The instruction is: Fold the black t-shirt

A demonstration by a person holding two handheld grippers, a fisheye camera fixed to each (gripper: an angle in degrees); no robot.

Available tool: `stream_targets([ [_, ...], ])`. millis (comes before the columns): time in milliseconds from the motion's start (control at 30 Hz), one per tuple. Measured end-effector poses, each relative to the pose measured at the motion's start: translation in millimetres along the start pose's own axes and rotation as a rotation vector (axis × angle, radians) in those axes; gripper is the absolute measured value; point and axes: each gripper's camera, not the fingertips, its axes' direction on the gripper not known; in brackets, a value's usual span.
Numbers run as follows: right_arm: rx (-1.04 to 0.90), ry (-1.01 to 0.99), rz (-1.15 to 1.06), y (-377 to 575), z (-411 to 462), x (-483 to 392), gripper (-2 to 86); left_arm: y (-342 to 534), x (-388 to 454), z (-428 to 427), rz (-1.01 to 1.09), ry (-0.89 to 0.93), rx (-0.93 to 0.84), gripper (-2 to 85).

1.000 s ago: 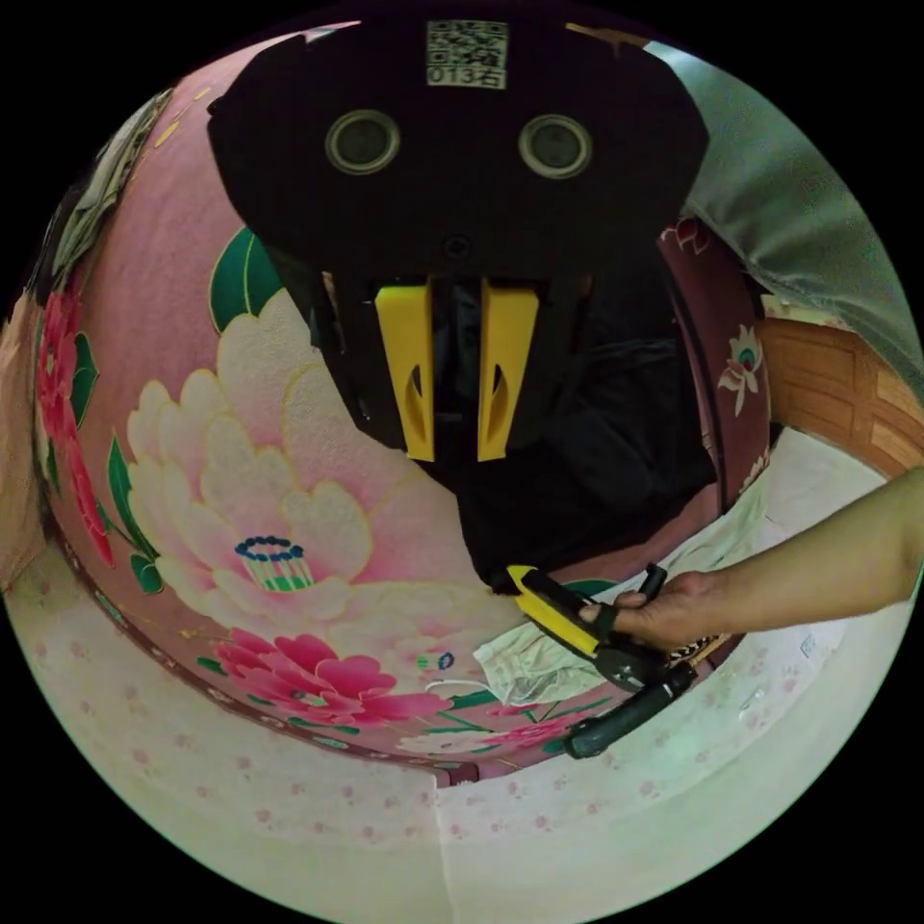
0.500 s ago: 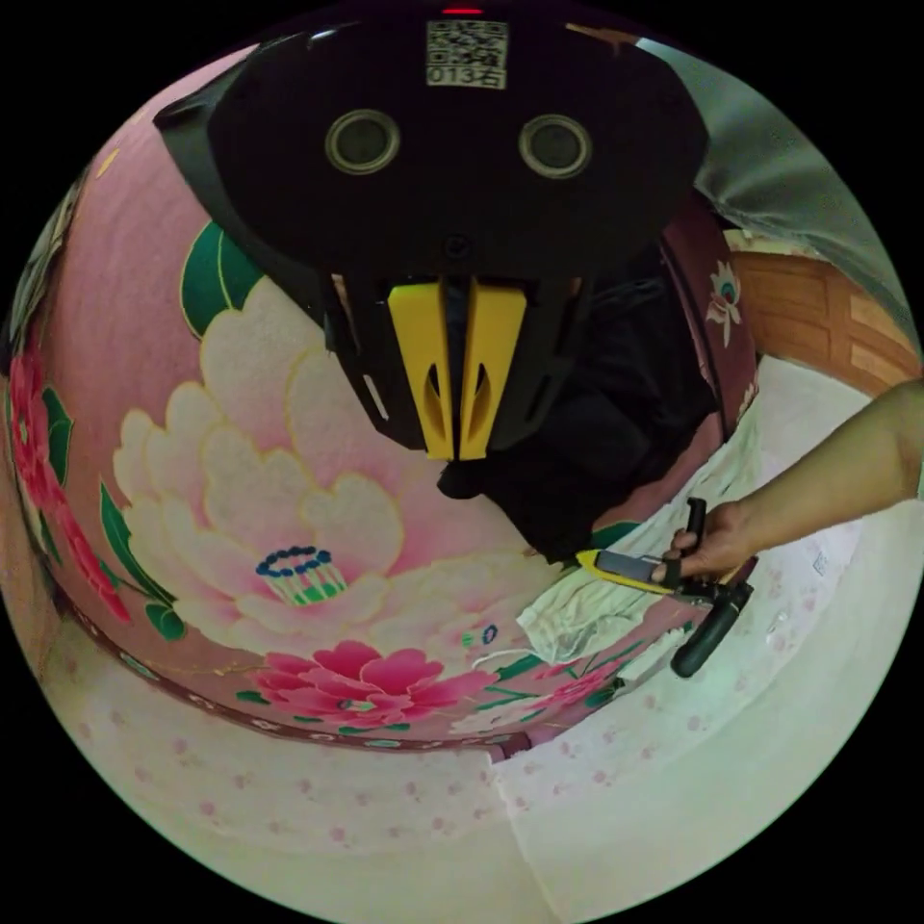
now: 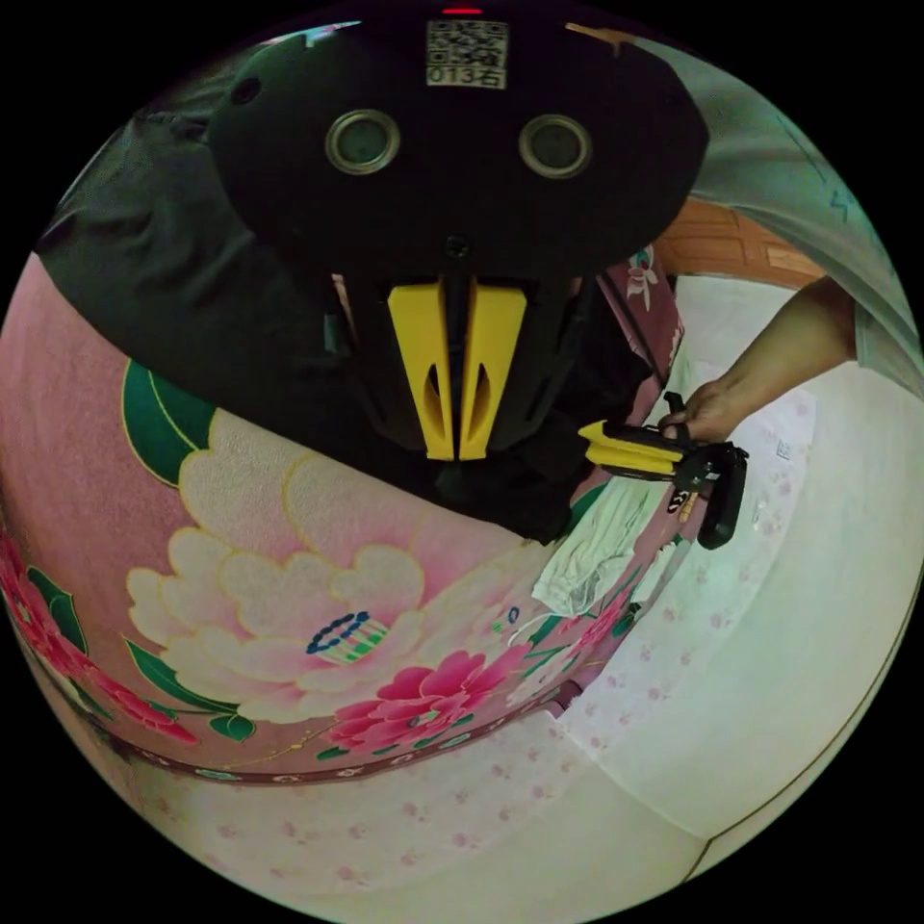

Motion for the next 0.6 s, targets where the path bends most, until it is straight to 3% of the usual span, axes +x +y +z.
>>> stream_targets([
  [67, 0.013, -0.012, -0.012, 2.0, -7.1, -1.3, 0.5, 1.4, 19.0, -12.7, 0.089, -0.122, 0.048, 0.7],
  [167, 0.101, -0.037, -0.021, 8.8, -26.1, -2.5, 0.6, 14.7, 28.6, -36.4, 0.187, -0.048, 0.141, 0.0],
  [267, 0.14, -0.009, 0.032, 19.1, -30.9, 5.4, 0.7, 31.3, 19.4, -42.2, 0.155, -0.034, 0.15, -0.2],
  [433, -0.166, 0.038, 0.186, 30.3, 17.1, 32.4, 1.3, 41.7, -5.0, 12.4, 0.054, 0.033, -0.072, 0.0],
  [600, -0.221, 0.079, 0.085, 34.6, 7.1, 24.3, 3.1, 47.3, -10.6, 28.4, 0.018, 0.078, -0.111, 1.4],
])
